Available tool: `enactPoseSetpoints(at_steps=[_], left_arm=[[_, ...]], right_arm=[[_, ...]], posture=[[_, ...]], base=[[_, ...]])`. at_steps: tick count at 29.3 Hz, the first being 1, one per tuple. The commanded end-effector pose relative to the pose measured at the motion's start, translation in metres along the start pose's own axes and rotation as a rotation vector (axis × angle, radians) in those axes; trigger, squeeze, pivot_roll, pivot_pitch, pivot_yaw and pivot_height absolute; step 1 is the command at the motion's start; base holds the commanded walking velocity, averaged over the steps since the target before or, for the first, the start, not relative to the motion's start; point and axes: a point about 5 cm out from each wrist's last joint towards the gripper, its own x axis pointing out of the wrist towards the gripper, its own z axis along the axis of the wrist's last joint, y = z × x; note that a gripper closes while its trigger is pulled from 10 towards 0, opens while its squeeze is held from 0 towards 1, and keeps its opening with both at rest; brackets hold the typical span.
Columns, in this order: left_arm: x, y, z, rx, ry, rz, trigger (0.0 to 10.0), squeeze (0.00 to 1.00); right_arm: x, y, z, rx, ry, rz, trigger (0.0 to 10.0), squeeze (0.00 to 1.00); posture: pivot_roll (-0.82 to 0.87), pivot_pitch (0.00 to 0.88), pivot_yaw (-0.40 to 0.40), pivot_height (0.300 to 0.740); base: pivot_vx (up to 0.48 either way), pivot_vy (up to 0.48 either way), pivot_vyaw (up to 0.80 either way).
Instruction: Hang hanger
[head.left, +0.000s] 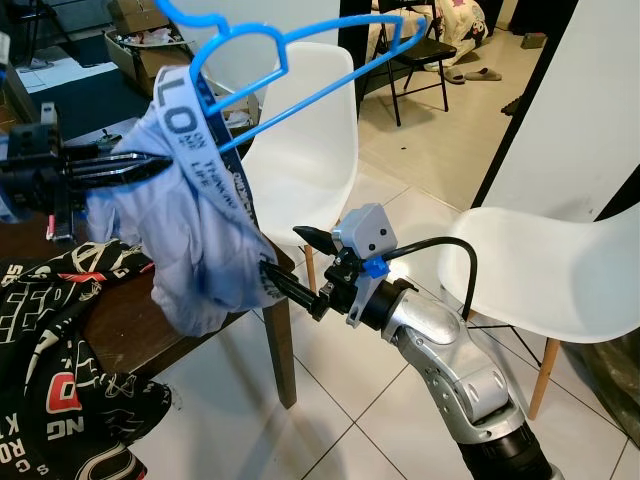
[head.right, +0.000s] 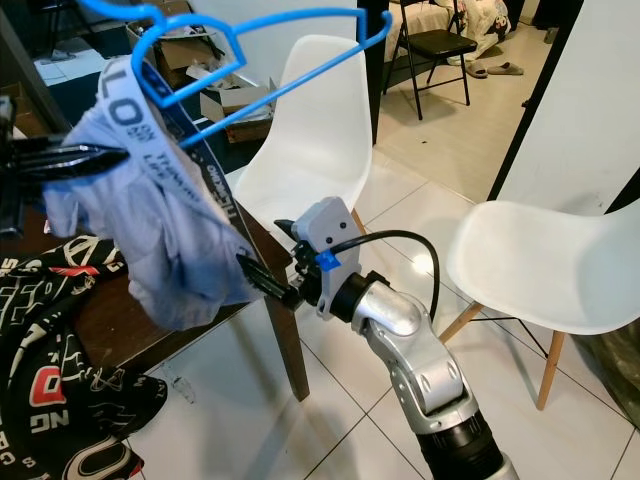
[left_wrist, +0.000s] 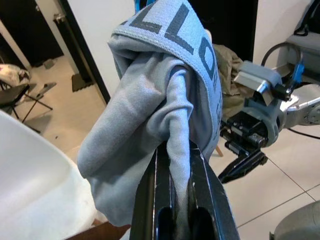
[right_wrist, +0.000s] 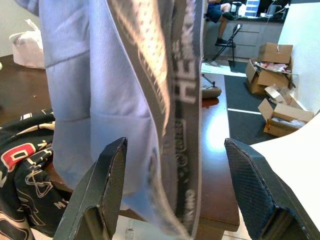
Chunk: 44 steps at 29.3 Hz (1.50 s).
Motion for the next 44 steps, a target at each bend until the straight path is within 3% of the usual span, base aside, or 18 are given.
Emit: enactPoseSetpoints(at_steps=[1,9,10,11,12,13,14,26,39,41,42,43,44], left_arm=[[-0.001,0.000,0.009,0.029,0.006,-0.012,0.0,0.00],[0.006,-0.001,0.016,0.048,-0.028,-0.031,0.0,0.00],[0.007,0.000,0.017,0.050,-0.036,-0.030,0.0,0.00],[0.007,0.000,0.017,0.050,-0.036,-0.030,0.0,0.00],[0.008,0.000,0.019,0.055,-0.048,-0.022,5.4,0.00],[0.008,0.000,0.019,0.055,-0.048,-0.022,5.4,0.00],[0.009,0.001,0.021,0.059,-0.056,-0.015,10.0,0.00],[0.007,0.013,0.041,0.102,-0.129,0.062,10.0,0.00],[0.006,0.013,0.043,0.098,-0.149,0.073,10.0,0.00],[0.005,0.012,0.040,0.087,-0.145,0.073,10.0,0.00],[0.004,0.008,0.033,0.061,-0.130,0.059,10.0,0.00],[0.004,0.008,0.033,0.061,-0.130,0.059,10.0,0.00],[0.003,0.005,0.028,0.041,-0.120,0.048,10.0,0.00]], right_arm=[[0.002,0.003,-0.005,0.013,0.004,0.003,10.0,0.00],[0.006,0.004,-0.005,0.028,-0.020,-0.014,10.0,0.00],[0.007,0.004,-0.005,0.028,-0.021,-0.016,3.5,0.00],[0.007,0.004,-0.005,0.028,-0.021,-0.016,3.5,0.00],[0.007,0.004,-0.005,0.028,-0.020,-0.016,0.0,0.00],[0.007,0.004,-0.005,0.028,-0.020,-0.016,0.0,0.00],[0.007,0.004,-0.006,0.025,-0.018,-0.016,0.0,0.00],[0.006,0.004,-0.009,0.011,-0.003,-0.014,0.0,0.00],[0.004,-0.009,-0.005,-0.007,-0.023,-0.082,0.0,0.00],[0.003,-0.016,0.000,-0.019,-0.038,-0.117,0.0,0.00],[-0.002,-0.036,0.009,-0.073,-0.056,-0.219,0.0,0.00],[-0.002,-0.036,0.009,-0.073,-0.056,-0.219,0.0,0.00],[-0.006,-0.050,0.017,-0.113,-0.071,-0.292,0.0,0.00]], posture=[[0.07,0.103,0.019,0.740],[0.08,0.090,0.021,0.740],[0.07,0.089,0.022,0.740],[0.07,0.089,0.022,0.740],[0.07,0.089,0.022,0.740],[0.07,0.089,0.022,0.740],[0.07,0.089,0.022,0.740],[0.07,0.092,0.021,0.740],[0.07,0.094,0.019,0.740],[0.07,0.094,0.019,0.740],[0.07,0.096,0.018,0.740],[0.07,0.096,0.018,0.740],[0.07,0.096,0.018,0.740]], base=[[0.000,0.000,0.00],[0.000,0.000,0.00],[0.000,0.000,0.00],[0.000,0.000,0.00],[0.000,0.000,0.00],[0.000,0.000,0.00],[0.000,0.000,0.00],[0.000,0.000,0.00],[0.000,0.000,0.00],[0.000,0.000,0.00],[0.000,0.000,0.00],[0.000,0.000,0.00],[0.000,0.000,0.00]])
